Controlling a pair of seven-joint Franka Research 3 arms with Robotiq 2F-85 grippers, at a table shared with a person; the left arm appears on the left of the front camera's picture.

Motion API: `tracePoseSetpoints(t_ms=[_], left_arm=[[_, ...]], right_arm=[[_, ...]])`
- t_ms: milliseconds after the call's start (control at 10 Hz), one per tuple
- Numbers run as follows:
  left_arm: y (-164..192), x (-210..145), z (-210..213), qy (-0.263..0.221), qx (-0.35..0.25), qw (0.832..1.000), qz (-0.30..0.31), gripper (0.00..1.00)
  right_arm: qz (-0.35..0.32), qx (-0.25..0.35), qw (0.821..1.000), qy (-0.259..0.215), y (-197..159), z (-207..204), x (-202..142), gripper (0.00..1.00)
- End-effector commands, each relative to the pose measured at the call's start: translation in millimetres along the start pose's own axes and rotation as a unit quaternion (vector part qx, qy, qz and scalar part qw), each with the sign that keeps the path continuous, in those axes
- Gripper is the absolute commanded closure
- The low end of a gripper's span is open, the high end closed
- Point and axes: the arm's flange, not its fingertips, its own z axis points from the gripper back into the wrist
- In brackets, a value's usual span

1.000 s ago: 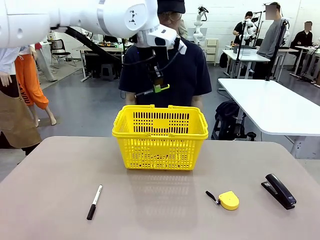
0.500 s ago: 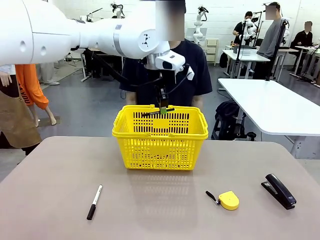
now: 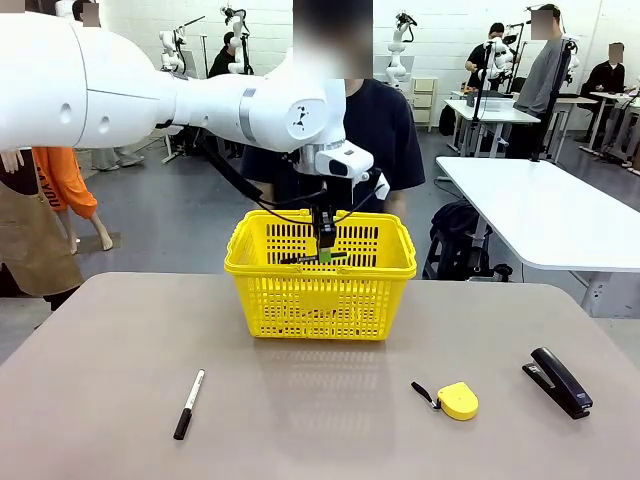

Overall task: Place the items the person wants into the basket.
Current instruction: Pick up the item the person points to and place it in the Market Basket.

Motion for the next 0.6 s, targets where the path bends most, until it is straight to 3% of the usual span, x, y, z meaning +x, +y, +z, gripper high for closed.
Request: tracePoseSetpoints(t_ms=[0,500], left_arm=[[-5,-1,-9,0.009,-0.012,1.000,-0.025,0.88],[12,-2,-59,0.026,-0.071,0.997,-0.033,0.88]], right_arm=[[0.006,0.010,1.000,-0.011,1,-1,3,0.00],[0.006,0.010,1.000,-0.011,1,-1,3,0.00]])
